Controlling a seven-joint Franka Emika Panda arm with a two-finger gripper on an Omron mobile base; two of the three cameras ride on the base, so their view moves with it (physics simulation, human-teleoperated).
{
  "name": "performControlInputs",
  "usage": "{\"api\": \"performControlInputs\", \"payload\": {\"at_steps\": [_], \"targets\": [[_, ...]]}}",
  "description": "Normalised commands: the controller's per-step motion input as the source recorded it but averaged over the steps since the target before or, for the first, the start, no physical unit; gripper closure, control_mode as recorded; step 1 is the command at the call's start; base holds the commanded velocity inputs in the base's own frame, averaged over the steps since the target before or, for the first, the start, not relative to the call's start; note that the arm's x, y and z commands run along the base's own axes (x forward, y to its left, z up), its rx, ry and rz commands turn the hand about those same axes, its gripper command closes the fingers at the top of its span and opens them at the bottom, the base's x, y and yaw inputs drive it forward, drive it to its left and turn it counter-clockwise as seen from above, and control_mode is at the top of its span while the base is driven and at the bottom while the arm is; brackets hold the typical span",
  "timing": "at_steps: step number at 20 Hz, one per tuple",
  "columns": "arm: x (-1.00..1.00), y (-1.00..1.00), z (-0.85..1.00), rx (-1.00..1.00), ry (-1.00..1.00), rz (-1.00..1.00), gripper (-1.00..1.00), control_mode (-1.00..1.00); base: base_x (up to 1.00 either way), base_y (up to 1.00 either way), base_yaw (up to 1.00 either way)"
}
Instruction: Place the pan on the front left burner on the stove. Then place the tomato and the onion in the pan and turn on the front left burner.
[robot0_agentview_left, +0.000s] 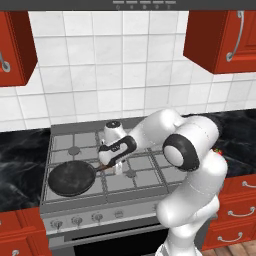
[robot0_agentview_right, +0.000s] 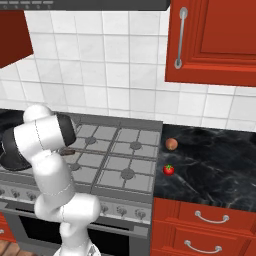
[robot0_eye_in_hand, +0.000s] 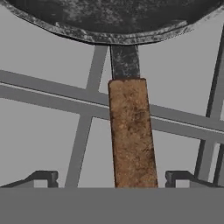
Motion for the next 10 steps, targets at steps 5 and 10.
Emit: {"api": "performControlInputs", "payload": {"at_steps": [5, 10], "targets": [[0.00, -0.11, 0.74, 0.17, -0.07, 0.00, -1.00, -1.00, 0.00, 0.00, 0.00], [0.00, -0.18, 0.67, 0.11, 0.00, -0.07, -1.00, -1.00, 0.00, 0.00, 0.00]]}}
